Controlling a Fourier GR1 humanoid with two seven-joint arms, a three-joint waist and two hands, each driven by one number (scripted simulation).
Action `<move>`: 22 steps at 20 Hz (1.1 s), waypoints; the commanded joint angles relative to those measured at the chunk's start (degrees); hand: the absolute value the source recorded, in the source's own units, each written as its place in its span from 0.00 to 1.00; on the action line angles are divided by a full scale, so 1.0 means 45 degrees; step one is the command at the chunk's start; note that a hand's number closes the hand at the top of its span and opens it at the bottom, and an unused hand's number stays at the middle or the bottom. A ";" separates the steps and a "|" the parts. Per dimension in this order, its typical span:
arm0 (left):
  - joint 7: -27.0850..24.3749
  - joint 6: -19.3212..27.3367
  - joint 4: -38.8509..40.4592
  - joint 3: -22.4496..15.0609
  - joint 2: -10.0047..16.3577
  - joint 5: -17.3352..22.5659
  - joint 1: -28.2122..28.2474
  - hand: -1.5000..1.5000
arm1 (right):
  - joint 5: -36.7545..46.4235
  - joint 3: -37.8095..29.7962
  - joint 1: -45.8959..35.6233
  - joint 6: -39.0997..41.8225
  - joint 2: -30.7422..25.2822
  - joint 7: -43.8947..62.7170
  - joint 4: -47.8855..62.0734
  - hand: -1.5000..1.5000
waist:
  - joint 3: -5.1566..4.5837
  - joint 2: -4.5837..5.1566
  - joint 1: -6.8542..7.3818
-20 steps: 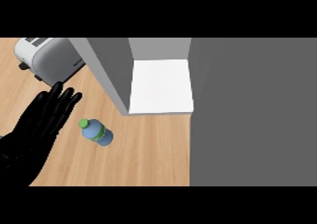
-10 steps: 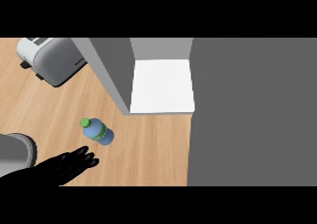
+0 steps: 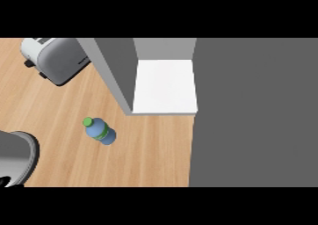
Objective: Pick up the bottled water, place it into the cabinet and close the cabinet
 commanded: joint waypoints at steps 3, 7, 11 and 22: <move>0.0351 -0.0172 -0.0129 0.1091 0.0939 0.1701 0.0531 0.00 | -0.2168 -0.0534 0.1381 0.0248 -0.0103 0.1182 -0.2989 0.00 | -0.0004 -0.0013 -0.0094; 0.0535 -0.0964 0.0448 0.2438 0.1771 0.3020 0.0717 0.00 | -0.2411 -0.1018 0.1178 0.0514 -0.0199 0.1102 -0.2364 0.00 | -0.0003 0.0000 -0.0020; 0.0973 -0.0813 0.0300 0.2389 0.1361 0.2700 0.1379 0.00 | -0.2366 -0.1013 0.1710 0.0446 0.0062 0.1238 -0.3001 0.00 | -0.0009 -0.0026 -0.0080; 0.0994 -0.0508 0.1992 0.2827 -0.0090 0.1159 0.0347 0.00 | -0.2944 -0.1311 0.2104 0.1154 0.0283 0.0468 -0.2483 0.00 | -0.0014 0.0022 -0.0308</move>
